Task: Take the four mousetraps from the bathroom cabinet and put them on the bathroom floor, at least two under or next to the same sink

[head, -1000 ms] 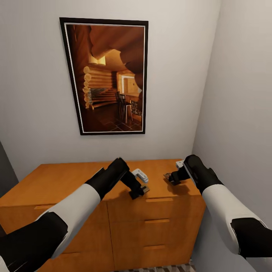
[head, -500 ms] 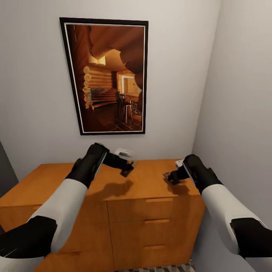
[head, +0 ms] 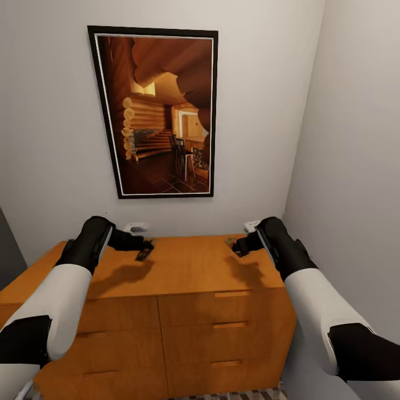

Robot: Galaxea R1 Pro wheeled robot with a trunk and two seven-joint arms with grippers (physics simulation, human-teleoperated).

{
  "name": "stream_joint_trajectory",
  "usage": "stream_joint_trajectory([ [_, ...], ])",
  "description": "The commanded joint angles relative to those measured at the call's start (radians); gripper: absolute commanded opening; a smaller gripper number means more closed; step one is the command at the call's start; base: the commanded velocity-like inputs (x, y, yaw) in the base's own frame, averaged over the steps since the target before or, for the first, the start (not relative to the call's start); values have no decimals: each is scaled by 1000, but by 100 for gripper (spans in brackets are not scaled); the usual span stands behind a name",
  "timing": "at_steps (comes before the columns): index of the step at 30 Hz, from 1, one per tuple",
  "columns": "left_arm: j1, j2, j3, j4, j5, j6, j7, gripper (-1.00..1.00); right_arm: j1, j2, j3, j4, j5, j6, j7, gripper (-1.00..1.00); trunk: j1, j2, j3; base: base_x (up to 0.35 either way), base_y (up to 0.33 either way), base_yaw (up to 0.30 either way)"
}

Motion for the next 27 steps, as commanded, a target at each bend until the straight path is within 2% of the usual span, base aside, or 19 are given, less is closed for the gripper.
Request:
stream_joint_trajectory([
  [1, -1, 9, 3, 0, -17, 3, -8, -100, -1, 6, 0, -4, 11, 3, 6, -100, 0, -1, -1, 0, 0, 0],
  [7, -1, 22, 3, -10, -38, 3, -8, -100, -1, 19, -1, -9, 7, 3, 6, -100, 0, -1, -1, -91, 0, 0],
  [16, -1, 23, 2, -21, -42, 3, -10, -100, -1, 22, 2, -9, 13, 3, 6, -100, 0, -1, -1, -320, 0, 0],
  [27, -1, 19, 0, -23, -43, 3, -10, -100, -1, 33, 1, -8, 0, 3, 9, -100, 0, -1, -1, -343, 0, 0],
])
